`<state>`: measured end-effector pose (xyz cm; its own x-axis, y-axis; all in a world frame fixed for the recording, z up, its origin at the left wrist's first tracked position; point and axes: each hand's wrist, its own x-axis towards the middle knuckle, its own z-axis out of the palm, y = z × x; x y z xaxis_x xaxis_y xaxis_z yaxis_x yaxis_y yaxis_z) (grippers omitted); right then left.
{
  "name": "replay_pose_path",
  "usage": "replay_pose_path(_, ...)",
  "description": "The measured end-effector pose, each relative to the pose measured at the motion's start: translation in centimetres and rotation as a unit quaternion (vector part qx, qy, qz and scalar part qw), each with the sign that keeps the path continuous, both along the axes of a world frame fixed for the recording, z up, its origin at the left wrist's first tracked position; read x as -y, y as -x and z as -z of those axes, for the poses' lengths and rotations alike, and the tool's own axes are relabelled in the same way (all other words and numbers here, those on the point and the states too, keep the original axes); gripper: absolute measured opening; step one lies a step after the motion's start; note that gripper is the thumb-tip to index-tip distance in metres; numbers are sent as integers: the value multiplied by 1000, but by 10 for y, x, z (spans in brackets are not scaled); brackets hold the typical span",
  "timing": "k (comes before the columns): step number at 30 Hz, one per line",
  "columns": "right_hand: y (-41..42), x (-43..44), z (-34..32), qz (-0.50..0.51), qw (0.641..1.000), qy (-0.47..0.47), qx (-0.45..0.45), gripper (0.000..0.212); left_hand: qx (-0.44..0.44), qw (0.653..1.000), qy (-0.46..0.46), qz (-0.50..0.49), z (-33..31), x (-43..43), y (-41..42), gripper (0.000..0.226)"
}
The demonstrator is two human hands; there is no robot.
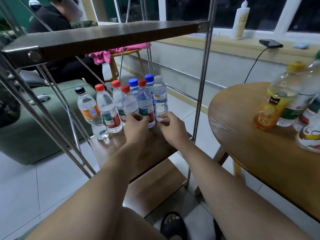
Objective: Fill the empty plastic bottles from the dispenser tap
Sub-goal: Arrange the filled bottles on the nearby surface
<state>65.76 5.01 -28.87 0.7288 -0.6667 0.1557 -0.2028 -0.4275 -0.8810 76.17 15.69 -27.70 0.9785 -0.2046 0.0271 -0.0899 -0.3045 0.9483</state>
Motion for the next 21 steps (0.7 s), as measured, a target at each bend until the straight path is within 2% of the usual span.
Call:
replay_pose_path(3,37,7,-20,24,999,41,6,23,27,997,-3,74,-15,17,26,23)
replay_pose_path(5,64,14,-32,54,998,36,16,19,49,991,-11,121,-24,30,46,25)
replay_pose_path(9,125,27,-54,100,994,38,38,19,90,975,-24,203,-38,58,89,25)
replay_pose_path(13,180,40,-69,172,981,71,55,21,83,962,-9,259,-46,81,130,24)
replay_pose_path(21,260,58,-62,303,945,27,123,21,90,927,0,364,-47,145,206,49)
